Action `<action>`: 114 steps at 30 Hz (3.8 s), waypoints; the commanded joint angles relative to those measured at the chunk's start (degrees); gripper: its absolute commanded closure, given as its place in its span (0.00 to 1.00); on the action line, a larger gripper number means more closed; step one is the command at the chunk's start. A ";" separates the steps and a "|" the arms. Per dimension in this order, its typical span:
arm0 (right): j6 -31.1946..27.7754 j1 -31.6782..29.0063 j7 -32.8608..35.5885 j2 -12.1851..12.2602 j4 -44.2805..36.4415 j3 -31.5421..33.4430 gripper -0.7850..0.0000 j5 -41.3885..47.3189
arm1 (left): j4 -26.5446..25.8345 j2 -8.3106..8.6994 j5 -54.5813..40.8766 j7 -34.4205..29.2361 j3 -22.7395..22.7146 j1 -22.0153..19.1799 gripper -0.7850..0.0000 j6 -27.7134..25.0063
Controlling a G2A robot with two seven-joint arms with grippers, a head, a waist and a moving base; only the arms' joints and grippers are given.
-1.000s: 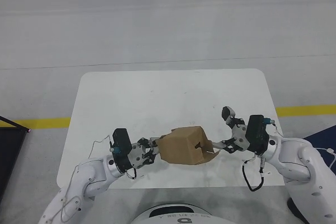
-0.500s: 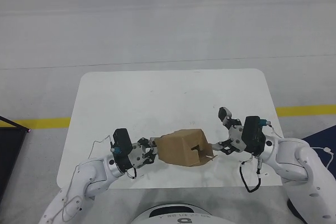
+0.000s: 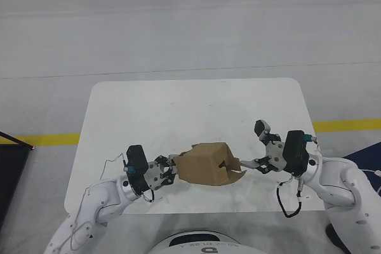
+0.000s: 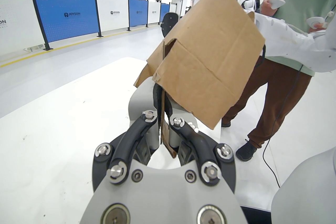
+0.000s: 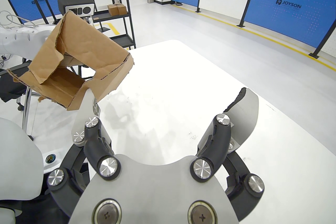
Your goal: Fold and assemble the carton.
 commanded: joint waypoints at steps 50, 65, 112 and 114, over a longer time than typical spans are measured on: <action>1.88 4.60 4.84 -0.50 0.54 -6.66 0.00 -2.17 | 0.99 -0.31 0.49 -0.24 0.68 -1.18 1.00 -0.88; -3.68 2.58 0.31 0.20 3.89 3.55 0.00 3.45 | 2.53 -0.32 -3.19 0.67 -0.41 -0.34 1.00 -0.80; -9.81 7.61 -9.69 21.56 -3.62 -12.68 0.15 -15.34 | 2.08 -0.10 0.02 -7.42 3.45 -2.48 1.00 -5.99; -9.81 8.04 -10.03 21.98 -3.57 -13.11 0.15 -15.38 | 2.12 -0.10 0.12 -7.31 3.55 -2.49 1.00 -5.91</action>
